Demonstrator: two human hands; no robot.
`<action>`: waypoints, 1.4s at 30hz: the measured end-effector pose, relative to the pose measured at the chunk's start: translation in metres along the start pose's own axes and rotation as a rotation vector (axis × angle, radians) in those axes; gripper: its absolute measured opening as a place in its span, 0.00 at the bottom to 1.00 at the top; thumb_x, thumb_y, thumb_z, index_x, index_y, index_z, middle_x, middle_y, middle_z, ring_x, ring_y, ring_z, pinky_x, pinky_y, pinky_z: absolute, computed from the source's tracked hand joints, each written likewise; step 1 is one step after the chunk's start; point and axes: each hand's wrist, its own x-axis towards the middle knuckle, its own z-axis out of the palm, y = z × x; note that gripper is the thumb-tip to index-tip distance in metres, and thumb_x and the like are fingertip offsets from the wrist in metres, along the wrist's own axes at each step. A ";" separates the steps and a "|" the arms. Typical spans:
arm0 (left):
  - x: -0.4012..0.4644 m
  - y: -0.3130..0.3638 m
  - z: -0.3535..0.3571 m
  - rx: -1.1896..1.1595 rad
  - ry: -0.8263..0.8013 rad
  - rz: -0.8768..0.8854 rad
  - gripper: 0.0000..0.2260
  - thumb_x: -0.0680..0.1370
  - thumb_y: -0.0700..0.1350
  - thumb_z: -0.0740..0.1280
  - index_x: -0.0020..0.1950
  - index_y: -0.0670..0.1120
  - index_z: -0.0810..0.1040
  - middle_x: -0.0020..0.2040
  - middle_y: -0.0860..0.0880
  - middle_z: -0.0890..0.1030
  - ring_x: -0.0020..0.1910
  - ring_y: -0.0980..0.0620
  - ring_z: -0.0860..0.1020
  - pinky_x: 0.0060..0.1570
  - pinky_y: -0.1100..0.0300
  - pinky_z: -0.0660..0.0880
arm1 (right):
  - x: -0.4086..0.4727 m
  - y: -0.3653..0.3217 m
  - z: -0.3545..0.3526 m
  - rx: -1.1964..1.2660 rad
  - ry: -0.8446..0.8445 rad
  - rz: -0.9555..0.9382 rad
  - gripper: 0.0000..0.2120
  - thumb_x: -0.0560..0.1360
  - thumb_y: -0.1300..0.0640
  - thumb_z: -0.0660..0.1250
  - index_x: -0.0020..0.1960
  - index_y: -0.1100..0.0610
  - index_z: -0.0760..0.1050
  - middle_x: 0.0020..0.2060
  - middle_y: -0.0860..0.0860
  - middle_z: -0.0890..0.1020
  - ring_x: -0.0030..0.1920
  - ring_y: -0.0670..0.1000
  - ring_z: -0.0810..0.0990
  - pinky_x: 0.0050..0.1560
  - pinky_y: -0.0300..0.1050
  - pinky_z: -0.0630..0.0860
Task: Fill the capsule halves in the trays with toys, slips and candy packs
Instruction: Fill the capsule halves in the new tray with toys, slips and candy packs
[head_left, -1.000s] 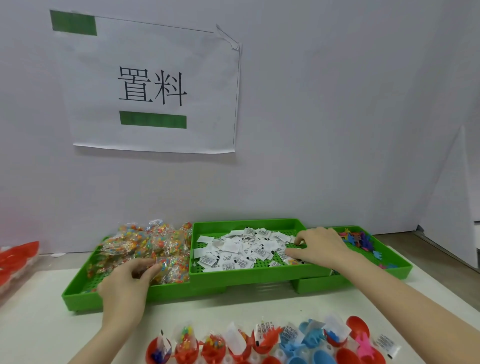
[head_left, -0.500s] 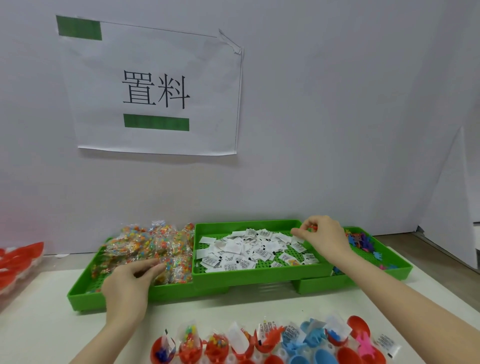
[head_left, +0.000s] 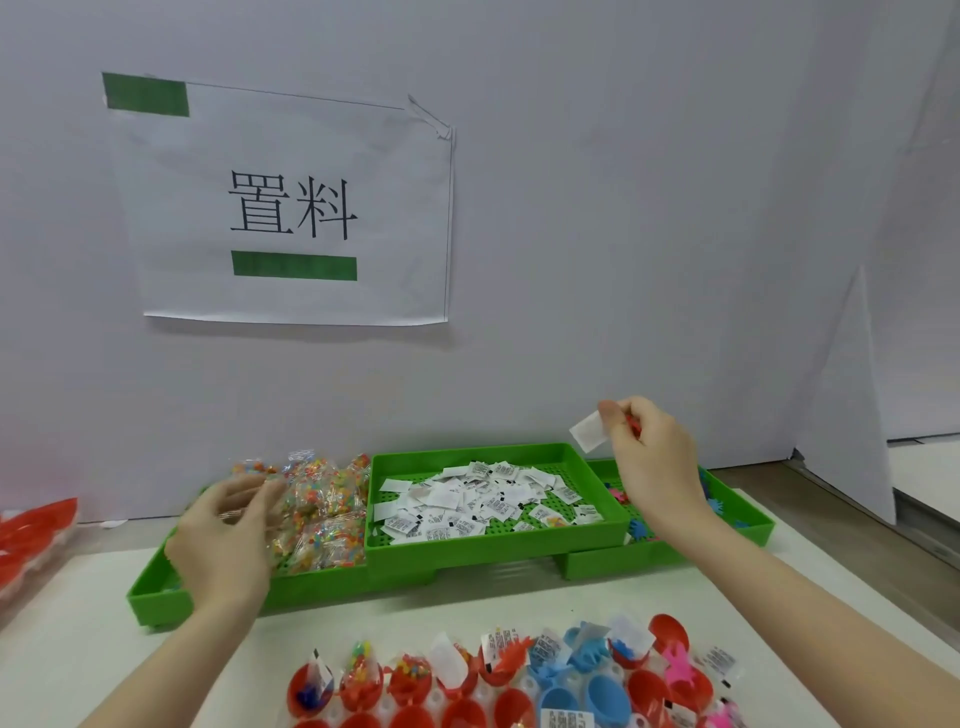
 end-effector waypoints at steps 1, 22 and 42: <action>-0.004 0.008 0.000 -0.060 -0.017 -0.005 0.07 0.73 0.39 0.70 0.49 0.41 0.80 0.43 0.41 0.81 0.25 0.60 0.77 0.29 0.71 0.74 | -0.004 -0.006 -0.006 0.039 -0.005 0.009 0.15 0.79 0.52 0.57 0.35 0.53 0.68 0.24 0.46 0.66 0.26 0.45 0.62 0.27 0.37 0.59; -0.241 0.130 -0.052 -0.406 -1.178 -0.299 0.06 0.74 0.38 0.67 0.48 0.42 0.82 0.37 0.49 0.83 0.35 0.55 0.81 0.39 0.67 0.78 | -0.165 -0.042 -0.132 0.047 -0.432 -0.171 0.18 0.71 0.36 0.56 0.37 0.51 0.72 0.27 0.53 0.75 0.29 0.47 0.71 0.32 0.37 0.65; -0.271 0.114 -0.043 -0.032 -1.265 0.114 0.17 0.75 0.35 0.66 0.60 0.50 0.73 0.41 0.51 0.80 0.32 0.60 0.79 0.38 0.68 0.77 | -0.208 -0.026 -0.175 0.566 -0.395 0.193 0.10 0.54 0.60 0.72 0.35 0.53 0.83 0.32 0.50 0.84 0.34 0.47 0.83 0.37 0.34 0.78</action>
